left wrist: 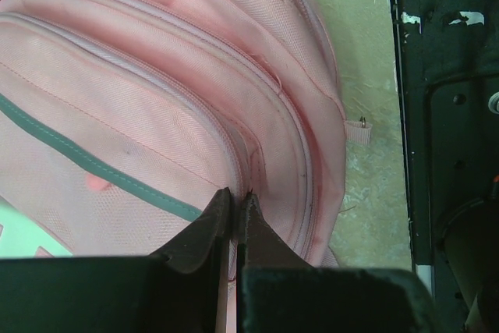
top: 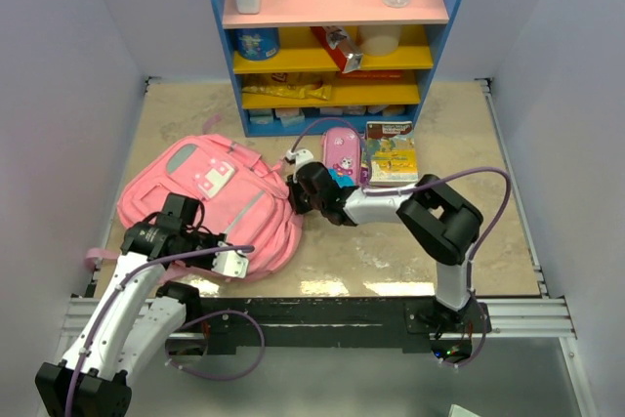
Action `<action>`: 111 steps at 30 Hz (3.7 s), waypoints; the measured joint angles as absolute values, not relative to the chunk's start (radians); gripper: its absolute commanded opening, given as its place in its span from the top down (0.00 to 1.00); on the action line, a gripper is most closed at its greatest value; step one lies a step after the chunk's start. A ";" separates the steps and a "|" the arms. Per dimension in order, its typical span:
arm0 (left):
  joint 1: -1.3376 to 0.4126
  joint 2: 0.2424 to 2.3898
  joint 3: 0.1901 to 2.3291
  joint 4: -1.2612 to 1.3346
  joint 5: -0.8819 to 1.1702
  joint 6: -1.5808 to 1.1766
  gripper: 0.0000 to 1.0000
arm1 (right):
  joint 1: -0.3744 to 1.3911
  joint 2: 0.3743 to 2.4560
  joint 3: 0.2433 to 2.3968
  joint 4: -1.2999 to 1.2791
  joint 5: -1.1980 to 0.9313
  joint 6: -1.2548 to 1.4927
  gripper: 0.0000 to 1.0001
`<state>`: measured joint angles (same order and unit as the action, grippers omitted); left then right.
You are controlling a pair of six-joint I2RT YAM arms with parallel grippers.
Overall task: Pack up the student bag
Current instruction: Unzip the student bag at the center of the board, then adjust the student bag at the center of the board.
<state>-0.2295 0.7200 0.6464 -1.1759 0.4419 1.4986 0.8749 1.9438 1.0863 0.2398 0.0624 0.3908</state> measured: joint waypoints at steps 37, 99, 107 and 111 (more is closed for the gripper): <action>-0.196 1.016 0.881 -1.037 0.425 1.043 0.27 | 0.757 1.773 1.125 0.060 0.033 0.312 0.53; -0.591 0.939 0.568 -0.718 0.209 0.842 1.00 | 0.858 1.690 0.979 0.165 -0.034 0.403 0.55; -0.591 0.895 0.570 -0.709 0.170 0.817 1.00 | 0.858 1.732 0.986 0.195 -0.057 0.248 0.57; -0.591 0.879 0.591 -0.735 0.171 0.814 1.00 | 0.858 1.789 0.994 0.219 -0.073 0.183 0.56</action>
<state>-0.5915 0.8791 0.5911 -0.7345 0.1711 0.8139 0.8581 1.7885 0.9936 0.2192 -0.0734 0.1825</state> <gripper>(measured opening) 0.069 0.436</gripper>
